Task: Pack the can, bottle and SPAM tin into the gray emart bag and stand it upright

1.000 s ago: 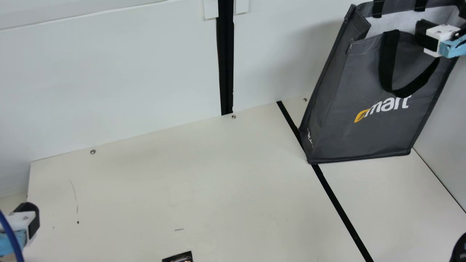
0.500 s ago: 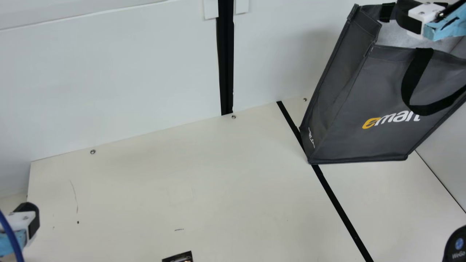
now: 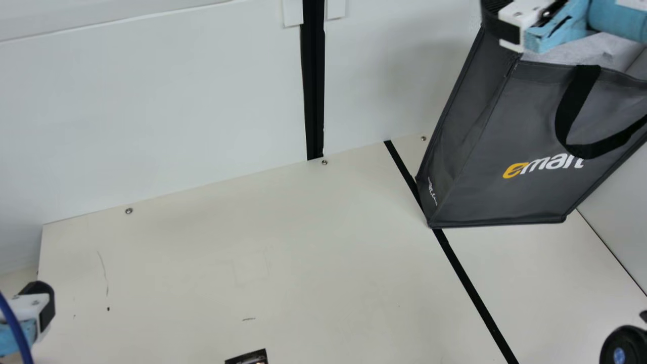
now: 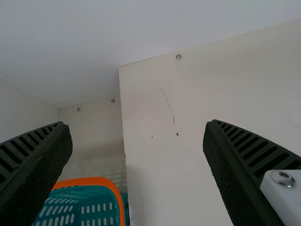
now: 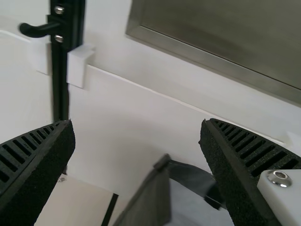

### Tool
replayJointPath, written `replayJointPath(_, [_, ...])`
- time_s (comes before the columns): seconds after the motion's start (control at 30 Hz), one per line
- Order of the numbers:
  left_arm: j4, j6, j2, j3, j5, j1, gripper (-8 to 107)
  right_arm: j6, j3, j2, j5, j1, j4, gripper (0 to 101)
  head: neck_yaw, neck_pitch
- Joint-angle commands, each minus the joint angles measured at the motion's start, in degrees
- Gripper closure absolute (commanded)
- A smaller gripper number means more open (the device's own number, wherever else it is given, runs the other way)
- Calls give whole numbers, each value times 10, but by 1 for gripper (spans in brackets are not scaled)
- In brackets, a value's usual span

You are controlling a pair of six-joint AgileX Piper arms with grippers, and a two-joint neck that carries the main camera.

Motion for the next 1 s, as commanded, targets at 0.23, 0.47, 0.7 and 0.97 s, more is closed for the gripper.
replayJointPath(0.23, [0, 0, 0, 0, 0, 0, 9, -3, 90, -36, -19, 92, -1, 6, 0, -13])
replayJointPath(0.47, [0, 0, 0, 0, 0, 0, 9, -6, 178, -69, -36, 148, 7, 6, 0, -13])
replayJointPath(0.7, [0, 0, 0, 0, 0, 0, 9, -7, 272, -101, -58, 192, 12, 6, 0, -13])
replayJointPath(0.97, [0, 0, 0, 0, 0, 0, 9, 6, 362, -130, -99, 227, -14, 6, 0, -13])
